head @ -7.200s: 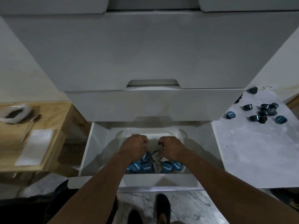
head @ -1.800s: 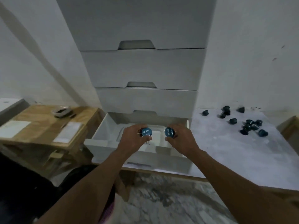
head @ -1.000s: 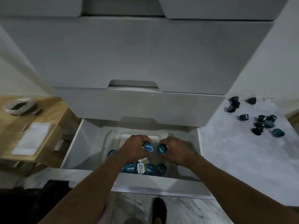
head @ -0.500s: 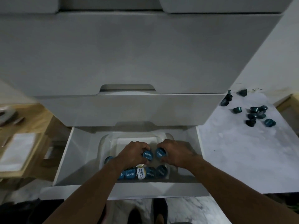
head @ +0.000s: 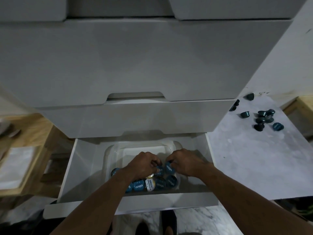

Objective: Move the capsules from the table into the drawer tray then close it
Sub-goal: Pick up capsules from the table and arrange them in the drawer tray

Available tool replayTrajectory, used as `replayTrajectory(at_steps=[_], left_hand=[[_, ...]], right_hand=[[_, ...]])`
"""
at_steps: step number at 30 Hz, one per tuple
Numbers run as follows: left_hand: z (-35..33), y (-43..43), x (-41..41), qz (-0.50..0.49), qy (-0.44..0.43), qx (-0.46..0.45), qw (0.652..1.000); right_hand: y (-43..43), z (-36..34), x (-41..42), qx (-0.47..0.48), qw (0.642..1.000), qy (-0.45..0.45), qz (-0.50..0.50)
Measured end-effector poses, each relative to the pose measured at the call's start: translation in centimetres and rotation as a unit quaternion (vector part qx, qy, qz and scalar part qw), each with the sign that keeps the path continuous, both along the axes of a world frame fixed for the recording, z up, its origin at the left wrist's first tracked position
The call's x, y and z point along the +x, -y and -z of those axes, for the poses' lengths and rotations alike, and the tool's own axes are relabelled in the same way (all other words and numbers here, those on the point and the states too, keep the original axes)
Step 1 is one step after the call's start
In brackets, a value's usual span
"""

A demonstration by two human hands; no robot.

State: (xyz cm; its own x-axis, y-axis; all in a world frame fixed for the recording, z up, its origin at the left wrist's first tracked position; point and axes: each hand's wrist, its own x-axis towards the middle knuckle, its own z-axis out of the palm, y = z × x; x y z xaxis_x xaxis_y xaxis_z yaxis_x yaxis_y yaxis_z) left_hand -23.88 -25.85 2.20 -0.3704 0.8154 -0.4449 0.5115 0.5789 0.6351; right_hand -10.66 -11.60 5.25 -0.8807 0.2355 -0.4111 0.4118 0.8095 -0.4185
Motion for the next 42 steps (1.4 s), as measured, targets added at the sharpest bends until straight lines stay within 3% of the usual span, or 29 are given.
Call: replayTrajectory(at_steps=[17,25,33,42], left_hand=[[-0.5,-0.1,0.5,-0.013,-0.017,-0.001,1.000],[-2.4,1.1,1.0,-0.061,-0.084,0.064,0.993],[-6.9,2.1,4.3,-0.006,-0.303,0.154,0.940],[-11.4,-0.8,12.5,0.074,-0.375,0.278,0.881]], right_hand=[[-0.3,0.8,0.4,-0.015,1.000,-0.019,-0.011],[0.0,-0.7,1.0,0.006,0.998,-0.062,0.026],[1.6,-4.7,4.7,0.104,0.975,-0.163,0.112],[2.3,-8.3,15.3,0.198,0.932,-0.211,0.217]])
